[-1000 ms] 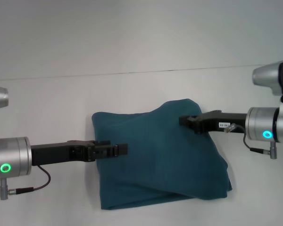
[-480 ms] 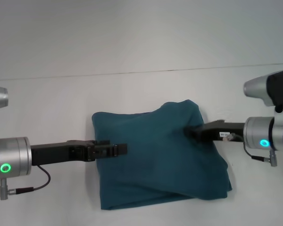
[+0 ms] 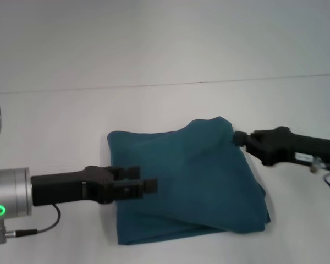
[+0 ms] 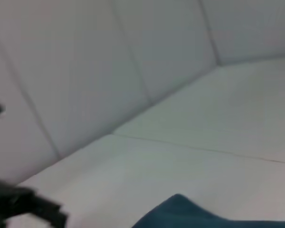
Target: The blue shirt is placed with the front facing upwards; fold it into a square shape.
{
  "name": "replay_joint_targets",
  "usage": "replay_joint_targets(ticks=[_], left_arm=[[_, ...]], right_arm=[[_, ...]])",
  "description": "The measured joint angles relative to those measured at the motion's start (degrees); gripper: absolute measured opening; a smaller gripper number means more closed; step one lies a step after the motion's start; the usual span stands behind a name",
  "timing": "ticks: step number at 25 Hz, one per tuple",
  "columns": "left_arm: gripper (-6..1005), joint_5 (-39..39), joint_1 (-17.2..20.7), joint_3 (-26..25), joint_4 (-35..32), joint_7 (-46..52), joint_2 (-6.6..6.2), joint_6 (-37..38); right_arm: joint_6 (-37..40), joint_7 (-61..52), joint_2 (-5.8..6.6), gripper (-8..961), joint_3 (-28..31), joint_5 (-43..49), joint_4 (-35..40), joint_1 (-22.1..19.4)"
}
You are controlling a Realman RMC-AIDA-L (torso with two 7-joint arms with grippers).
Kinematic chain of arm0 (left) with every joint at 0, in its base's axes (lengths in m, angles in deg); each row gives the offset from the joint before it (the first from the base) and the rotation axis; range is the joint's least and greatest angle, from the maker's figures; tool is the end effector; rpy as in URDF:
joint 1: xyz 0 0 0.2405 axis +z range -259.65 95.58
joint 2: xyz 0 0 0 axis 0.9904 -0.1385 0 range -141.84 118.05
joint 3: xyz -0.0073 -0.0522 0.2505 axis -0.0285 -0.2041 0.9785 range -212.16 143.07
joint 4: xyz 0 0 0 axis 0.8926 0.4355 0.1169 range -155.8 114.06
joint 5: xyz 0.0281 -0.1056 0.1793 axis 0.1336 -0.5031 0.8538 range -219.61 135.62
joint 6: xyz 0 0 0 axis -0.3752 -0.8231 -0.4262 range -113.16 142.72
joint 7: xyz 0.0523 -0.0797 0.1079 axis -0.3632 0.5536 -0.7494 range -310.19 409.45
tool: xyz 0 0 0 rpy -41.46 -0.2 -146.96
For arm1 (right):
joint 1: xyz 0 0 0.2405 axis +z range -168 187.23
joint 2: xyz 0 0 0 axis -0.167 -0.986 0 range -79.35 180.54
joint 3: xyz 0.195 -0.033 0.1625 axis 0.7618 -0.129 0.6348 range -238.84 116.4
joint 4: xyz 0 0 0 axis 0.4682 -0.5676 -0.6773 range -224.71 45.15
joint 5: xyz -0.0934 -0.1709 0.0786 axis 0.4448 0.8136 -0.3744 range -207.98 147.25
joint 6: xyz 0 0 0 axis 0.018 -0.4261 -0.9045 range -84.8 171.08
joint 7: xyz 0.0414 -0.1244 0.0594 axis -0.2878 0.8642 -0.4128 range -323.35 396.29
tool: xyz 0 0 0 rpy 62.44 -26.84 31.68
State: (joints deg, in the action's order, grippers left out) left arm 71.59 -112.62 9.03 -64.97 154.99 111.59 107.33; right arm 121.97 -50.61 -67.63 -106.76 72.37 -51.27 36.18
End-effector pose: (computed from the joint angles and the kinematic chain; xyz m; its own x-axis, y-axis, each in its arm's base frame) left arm -0.2252 0.3243 -0.0186 0.5842 0.6414 0.4973 0.6698 -0.7271 0.1509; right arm 0.2761 0.3447 0.0121 0.6659 -0.4290 -0.6104 -0.6524 -0.7317 -0.1974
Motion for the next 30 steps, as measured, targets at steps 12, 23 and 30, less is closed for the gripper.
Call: replay_joint_targets(ticks=[12, 23, 30], left_arm=[[822, -2.0, 2.2, 0.6, 3.4, -8.3, 0.59, 2.7], [817, -0.6, 2.6, 0.5, 3.3, -11.9, 0.57, 2.5], [814, 0.6, 2.4, 0.5, 3.2, -12.4, 0.44, 2.5]], right_arm=[[18.6, 7.8, 2.82, 181, 2.0, 1.4, 0.2, -8.7], [18.3, 6.4, 3.89, 663, 2.5, 1.6, 0.3, -7.1], [16.3, 3.9, 4.39, 708, 2.5, 3.0, 0.2, -4.5]])
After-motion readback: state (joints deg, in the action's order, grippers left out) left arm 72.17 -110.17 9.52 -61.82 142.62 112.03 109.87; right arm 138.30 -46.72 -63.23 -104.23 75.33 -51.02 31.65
